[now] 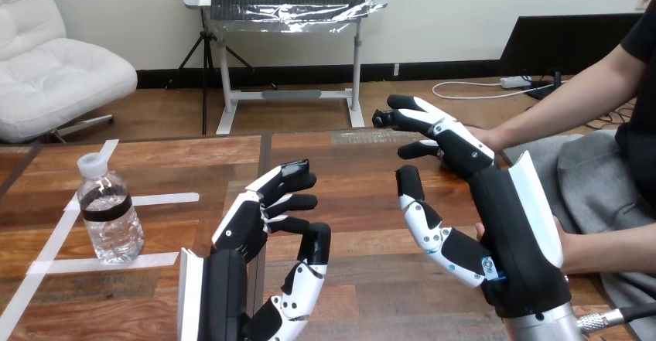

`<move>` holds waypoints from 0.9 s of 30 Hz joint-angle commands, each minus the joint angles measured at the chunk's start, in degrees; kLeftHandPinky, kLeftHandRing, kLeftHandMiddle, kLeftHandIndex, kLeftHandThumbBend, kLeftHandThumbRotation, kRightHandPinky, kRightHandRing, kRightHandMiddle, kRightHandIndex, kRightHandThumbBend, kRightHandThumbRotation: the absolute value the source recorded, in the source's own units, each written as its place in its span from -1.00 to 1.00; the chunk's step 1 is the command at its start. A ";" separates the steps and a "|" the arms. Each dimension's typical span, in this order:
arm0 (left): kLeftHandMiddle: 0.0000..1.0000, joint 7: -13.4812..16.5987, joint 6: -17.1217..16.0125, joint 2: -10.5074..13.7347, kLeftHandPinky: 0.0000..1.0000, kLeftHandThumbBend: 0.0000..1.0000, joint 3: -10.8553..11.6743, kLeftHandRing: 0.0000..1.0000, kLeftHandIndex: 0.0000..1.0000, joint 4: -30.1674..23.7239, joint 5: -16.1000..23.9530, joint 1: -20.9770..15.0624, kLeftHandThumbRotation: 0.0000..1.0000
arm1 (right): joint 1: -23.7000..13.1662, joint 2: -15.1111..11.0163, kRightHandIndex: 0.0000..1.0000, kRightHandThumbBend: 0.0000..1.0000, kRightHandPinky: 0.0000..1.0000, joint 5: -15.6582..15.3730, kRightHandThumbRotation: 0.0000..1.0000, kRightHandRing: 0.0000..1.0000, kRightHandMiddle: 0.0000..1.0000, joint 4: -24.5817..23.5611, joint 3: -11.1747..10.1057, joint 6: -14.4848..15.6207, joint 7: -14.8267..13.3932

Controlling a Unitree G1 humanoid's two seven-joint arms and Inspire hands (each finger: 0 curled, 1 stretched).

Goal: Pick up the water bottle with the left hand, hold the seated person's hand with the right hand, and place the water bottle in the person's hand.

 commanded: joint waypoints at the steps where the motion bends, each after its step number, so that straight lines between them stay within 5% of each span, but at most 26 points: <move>1: 0.47 0.48 -0.88 -6.00 0.13 -0.36 0.23 0.34 0.50 -2.59 0.27 -2.12 -0.07 | -2.95 -0.11 0.48 -0.91 0.34 0.21 -1.00 0.61 0.72 -0.83 -1.19 0.38 -0.06; 19: 0.48 1.31 -0.39 -5.76 0.13 -0.31 2.53 0.36 0.49 -6.28 2.36 -2.18 -0.04 | -2.84 -0.26 0.49 -0.91 0.34 0.06 -1.00 0.62 0.72 -0.49 -1.32 -0.06 -0.20; 27: 0.48 3.80 0.12 -6.07 0.22 -0.25 6.95 0.40 0.48 -10.01 6.17 -2.84 -0.14 | -3.02 -0.31 0.49 -0.91 0.35 -0.23 -1.00 0.61 0.72 -0.26 -1.42 -0.36 -0.26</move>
